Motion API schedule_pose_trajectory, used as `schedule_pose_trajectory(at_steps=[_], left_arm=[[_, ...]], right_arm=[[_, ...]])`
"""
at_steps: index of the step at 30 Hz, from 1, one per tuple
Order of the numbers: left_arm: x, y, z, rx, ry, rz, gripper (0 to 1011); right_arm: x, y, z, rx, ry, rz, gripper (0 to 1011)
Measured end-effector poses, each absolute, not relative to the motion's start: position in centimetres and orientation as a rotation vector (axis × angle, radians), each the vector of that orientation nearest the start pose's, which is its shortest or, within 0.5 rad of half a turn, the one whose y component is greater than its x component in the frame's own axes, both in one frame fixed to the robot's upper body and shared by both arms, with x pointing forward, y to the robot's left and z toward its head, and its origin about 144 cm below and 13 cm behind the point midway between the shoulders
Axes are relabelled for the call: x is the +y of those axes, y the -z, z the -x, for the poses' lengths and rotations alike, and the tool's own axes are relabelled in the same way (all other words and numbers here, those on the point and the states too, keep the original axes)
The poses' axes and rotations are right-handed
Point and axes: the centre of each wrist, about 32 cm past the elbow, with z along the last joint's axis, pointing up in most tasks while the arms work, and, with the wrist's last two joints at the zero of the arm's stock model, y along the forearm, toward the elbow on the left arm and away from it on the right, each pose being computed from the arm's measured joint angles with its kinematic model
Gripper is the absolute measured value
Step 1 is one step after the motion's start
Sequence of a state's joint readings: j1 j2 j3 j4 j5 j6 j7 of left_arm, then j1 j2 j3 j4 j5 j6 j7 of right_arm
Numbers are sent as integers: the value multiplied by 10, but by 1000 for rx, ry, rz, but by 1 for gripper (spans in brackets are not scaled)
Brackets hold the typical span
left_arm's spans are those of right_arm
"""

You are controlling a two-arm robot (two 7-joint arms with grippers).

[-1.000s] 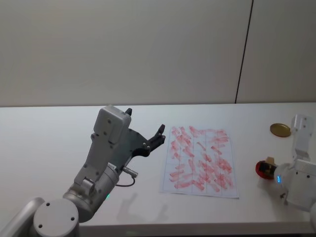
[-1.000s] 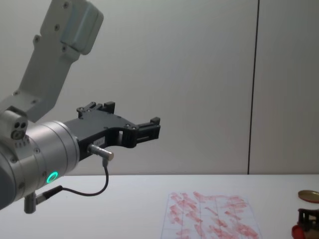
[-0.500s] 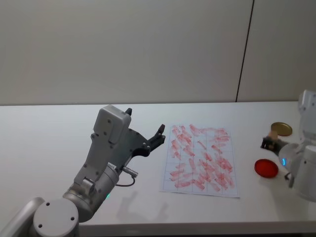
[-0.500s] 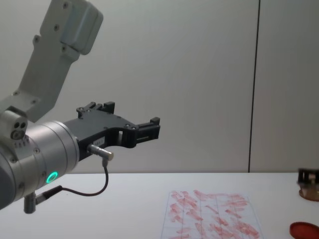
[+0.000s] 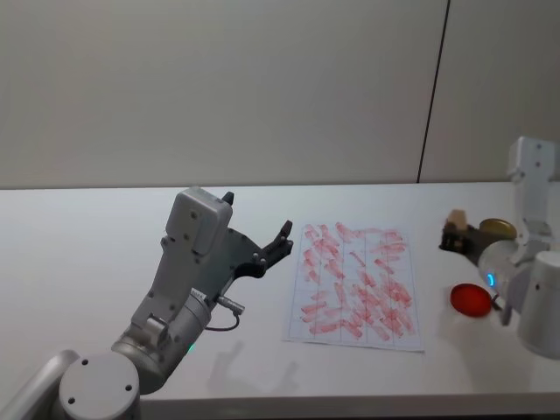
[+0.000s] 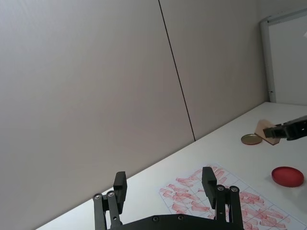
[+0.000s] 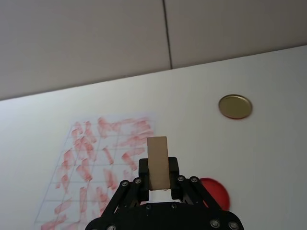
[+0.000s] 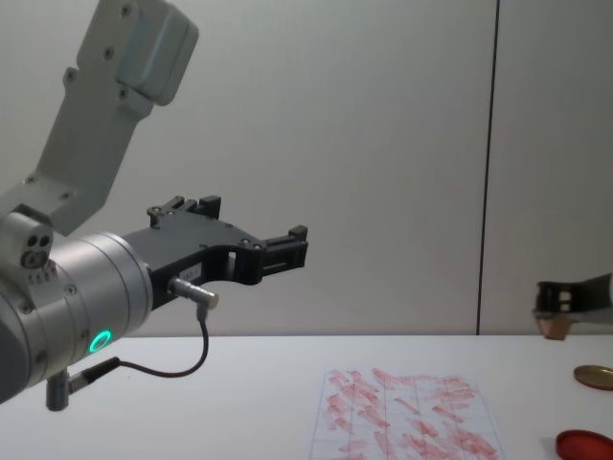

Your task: Use the one hand to pick up the stamp and affix it onto the A4 paper.

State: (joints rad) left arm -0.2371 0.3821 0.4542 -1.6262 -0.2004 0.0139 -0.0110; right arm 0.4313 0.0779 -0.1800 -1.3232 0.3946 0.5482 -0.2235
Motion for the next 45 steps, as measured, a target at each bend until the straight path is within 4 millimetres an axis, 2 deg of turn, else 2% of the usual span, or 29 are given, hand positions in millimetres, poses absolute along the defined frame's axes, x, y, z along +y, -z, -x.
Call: schedule_pose_trajectory(at_steps=[12,24,34,45], left_arm=[[198,-1204,-492,-268,-1124,-61,993],[198,-1204,-492,-268,-1124,-61,993],[198,-1204,-492,-268,-1124,-61,993],[198,-1204,-492,-268,-1124,-61,993]], right_arm=[[-172,-1209,-559,469,1392,301,219],[-156,-1182,-555,533,1326,405,219],[-151,-1157,-564,596,1311,463,219],[-148,-1146,-577,625,1287,469,219]])
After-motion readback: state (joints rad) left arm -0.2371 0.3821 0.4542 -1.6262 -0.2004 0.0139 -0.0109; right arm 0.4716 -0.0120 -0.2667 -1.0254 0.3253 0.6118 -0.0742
